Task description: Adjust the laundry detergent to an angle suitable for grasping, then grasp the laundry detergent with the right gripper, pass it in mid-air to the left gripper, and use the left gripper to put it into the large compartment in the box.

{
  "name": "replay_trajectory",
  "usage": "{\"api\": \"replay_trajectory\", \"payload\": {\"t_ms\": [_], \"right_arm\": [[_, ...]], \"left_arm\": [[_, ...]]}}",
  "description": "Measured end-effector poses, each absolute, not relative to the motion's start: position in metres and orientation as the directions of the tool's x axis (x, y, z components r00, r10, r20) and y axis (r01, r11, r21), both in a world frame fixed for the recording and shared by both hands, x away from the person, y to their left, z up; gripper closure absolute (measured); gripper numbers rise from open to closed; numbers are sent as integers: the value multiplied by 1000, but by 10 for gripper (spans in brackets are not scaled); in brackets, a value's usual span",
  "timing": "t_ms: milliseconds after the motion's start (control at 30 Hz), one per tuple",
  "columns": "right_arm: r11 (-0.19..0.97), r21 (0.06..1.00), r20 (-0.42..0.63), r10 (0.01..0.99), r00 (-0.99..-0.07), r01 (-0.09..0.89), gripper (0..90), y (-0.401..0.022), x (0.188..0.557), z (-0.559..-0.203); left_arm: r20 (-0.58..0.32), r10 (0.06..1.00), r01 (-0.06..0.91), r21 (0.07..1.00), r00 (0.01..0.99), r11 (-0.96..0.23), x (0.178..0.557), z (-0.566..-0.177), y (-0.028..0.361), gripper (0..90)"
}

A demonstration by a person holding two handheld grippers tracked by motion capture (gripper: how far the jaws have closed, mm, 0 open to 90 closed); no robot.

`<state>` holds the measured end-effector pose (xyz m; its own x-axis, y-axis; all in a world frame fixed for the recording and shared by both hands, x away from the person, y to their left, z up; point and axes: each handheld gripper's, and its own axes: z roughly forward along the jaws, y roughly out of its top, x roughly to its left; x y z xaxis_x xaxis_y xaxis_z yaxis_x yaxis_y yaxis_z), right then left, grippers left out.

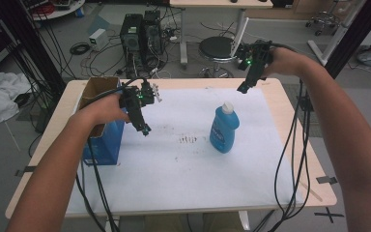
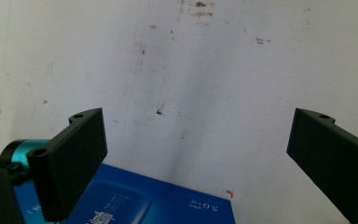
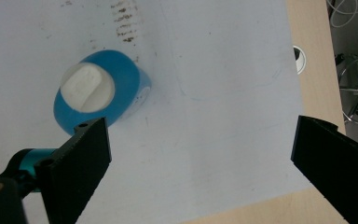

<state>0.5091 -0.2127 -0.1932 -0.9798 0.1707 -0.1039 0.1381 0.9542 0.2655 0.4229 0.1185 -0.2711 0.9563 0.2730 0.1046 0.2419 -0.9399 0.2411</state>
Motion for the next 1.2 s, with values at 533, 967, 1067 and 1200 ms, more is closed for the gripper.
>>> {"api": "replay_trajectory", "payload": {"t_ms": [533, 967, 1067, 1200], "right_arm": [[958, 241, -91, 182, -979, 156, 38, -245, 495, -205], [951, 260, -112, 202, -973, 167, 38, -250, 488, -208], [948, 262, -102, 216, -971, 184, 38, -252, 484, -211], [939, 258, -77, 254, -964, 226, 38, -257, 482, -216]], "left_arm": [[103, 276, 244, 248, 956, -938, 421, -272, 115, 48], [105, 283, 250, 251, 953, -935, 418, -272, 117, 48], [108, 279, 246, 246, 954, -938, 416, -274, 117, 48], [104, 281, 249, 250, 954, -936, 414, -276, 117, 48]]}}
